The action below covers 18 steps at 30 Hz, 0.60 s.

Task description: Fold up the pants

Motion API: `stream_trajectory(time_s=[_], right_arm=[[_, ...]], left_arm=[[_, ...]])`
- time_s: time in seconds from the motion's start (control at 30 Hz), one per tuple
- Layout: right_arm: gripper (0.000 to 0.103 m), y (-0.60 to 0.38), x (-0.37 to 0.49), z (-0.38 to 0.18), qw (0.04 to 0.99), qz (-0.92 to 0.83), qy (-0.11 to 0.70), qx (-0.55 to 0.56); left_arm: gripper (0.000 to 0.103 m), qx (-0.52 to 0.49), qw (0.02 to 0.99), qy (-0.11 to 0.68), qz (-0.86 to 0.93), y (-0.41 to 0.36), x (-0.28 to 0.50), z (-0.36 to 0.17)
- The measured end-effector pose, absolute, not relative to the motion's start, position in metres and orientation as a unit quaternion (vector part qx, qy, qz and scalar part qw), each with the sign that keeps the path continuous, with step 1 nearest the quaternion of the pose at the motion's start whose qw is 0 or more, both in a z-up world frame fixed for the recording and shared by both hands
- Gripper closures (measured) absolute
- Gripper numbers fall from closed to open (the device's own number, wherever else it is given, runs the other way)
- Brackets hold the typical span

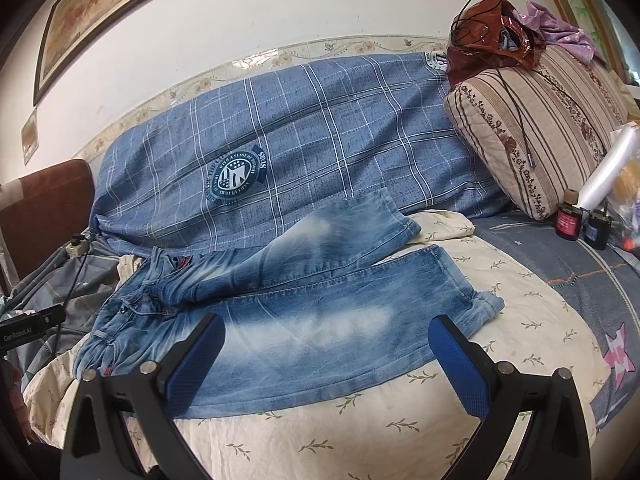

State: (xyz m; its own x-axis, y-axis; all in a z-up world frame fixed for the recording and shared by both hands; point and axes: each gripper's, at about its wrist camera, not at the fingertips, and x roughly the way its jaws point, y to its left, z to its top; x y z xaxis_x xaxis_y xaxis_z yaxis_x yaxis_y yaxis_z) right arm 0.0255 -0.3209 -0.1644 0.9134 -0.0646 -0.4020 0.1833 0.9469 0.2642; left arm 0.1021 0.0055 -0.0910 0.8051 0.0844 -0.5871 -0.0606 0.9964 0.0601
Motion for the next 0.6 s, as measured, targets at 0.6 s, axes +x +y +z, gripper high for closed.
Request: stream_trajectory(time_s=[0.6], right_arm=[[0.000,-0.343,0.050,-0.169,0.953,-0.068,0.238,0.176]], left_arm=[[0.000,-0.009,0.932,0.361,0.017,0.024,0.150,-0.102]])
